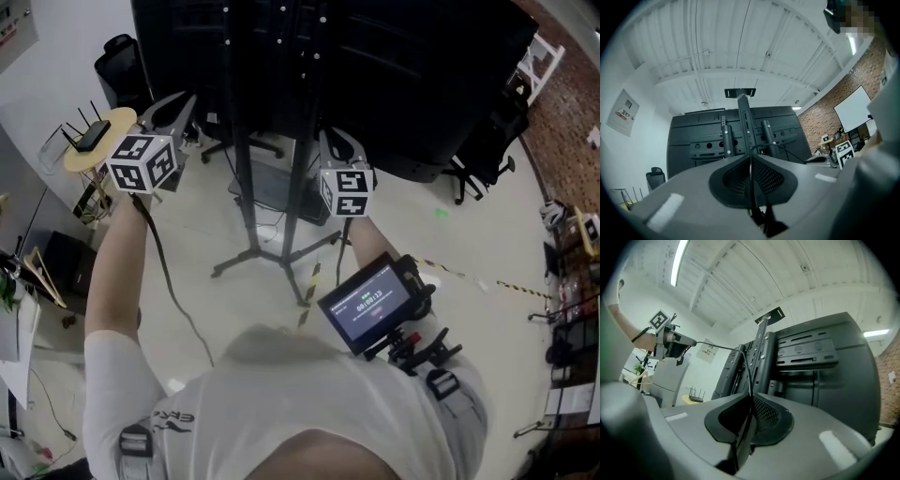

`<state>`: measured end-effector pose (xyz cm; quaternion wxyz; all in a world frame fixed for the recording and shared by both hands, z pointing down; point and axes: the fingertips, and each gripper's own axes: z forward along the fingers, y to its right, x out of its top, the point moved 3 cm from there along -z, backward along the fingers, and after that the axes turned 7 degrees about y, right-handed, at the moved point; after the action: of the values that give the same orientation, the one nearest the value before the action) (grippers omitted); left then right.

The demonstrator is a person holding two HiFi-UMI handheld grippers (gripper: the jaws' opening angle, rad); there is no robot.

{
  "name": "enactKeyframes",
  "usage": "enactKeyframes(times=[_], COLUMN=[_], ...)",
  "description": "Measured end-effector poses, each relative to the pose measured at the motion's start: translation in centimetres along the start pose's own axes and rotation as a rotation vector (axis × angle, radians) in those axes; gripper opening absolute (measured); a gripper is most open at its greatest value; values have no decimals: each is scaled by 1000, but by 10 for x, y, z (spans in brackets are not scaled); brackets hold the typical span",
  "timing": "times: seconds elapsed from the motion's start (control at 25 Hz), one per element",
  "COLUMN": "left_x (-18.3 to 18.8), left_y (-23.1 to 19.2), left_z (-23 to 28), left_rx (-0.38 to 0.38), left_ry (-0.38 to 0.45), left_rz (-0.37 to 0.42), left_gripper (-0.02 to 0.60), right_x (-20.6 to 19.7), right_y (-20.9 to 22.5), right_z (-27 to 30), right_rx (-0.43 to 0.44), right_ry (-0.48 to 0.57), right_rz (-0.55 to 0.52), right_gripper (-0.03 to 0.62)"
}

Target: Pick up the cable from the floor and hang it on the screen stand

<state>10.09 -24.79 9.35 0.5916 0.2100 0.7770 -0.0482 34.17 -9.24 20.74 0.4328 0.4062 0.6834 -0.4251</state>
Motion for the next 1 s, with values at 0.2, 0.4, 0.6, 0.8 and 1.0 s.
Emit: enactKeyframes(times=[0.2, 0.4, 0.6, 0.8, 1.0], left_x=[-6, -5, 3, 12, 32], left_y=[14, 24, 19, 7, -10], left_z=[30, 52, 74, 94, 111], left_rx=[-42, -64, -61, -38, 2], left_ry=[9, 23, 38, 48, 77], left_rz=[-13, -16, -1, 22, 51], left_gripper=[23, 23, 23, 23, 23], right_x=[24, 46, 69, 91, 121], right_y=[44, 73, 95, 112, 123], right_z=[-9, -11, 5, 26, 50], right_rx=[-68, -107, -121, -113, -88], right_ry=[39, 77, 129, 183, 252], right_rz=[-38, -64, -78, -83, -80], right_gripper=[37, 37, 37, 37, 37])
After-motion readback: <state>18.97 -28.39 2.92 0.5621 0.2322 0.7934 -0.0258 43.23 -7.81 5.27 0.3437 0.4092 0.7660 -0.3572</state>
